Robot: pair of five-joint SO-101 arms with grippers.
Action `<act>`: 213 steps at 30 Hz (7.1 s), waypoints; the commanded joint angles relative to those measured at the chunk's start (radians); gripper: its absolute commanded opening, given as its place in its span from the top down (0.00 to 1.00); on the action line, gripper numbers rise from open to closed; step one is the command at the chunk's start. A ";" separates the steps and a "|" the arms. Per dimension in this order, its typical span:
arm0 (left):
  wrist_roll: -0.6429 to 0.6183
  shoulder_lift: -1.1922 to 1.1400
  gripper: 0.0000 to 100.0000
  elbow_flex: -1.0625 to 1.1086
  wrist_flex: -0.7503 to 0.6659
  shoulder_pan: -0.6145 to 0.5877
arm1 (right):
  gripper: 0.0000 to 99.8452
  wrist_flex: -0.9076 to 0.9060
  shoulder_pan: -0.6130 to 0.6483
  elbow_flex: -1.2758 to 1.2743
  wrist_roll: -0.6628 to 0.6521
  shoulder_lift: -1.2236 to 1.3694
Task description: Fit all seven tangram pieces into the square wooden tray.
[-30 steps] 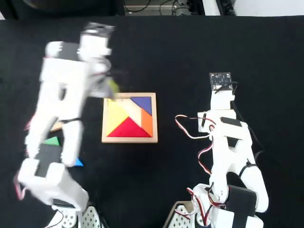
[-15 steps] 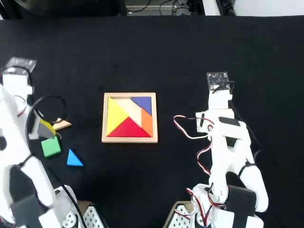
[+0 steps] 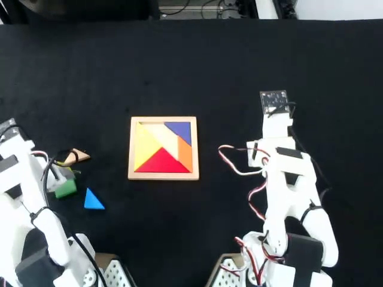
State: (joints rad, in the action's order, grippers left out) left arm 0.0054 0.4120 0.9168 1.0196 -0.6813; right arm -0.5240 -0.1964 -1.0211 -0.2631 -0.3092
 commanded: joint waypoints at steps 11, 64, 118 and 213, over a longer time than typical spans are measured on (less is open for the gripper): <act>-0.011 0.028 0.71 0.058 -0.184 0.018 | 0.92 0.020 0.021 0.030 -0.009 0.004; 0.072 -0.440 0.90 -0.298 0.034 0.068 | 0.92 0.018 0.034 0.027 -0.009 0.004; 0.677 -0.614 0.66 -1.069 0.305 0.398 | 0.92 0.021 0.046 0.019 -0.052 0.002; 1.364 -0.795 0.73 -0.766 0.000 0.246 | 0.92 0.021 0.048 0.019 -0.052 0.004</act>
State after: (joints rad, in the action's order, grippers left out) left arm 1.3771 -0.3874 0.1312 1.0319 -0.4480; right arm -0.5240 -0.1657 -1.0211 -0.3076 -0.3092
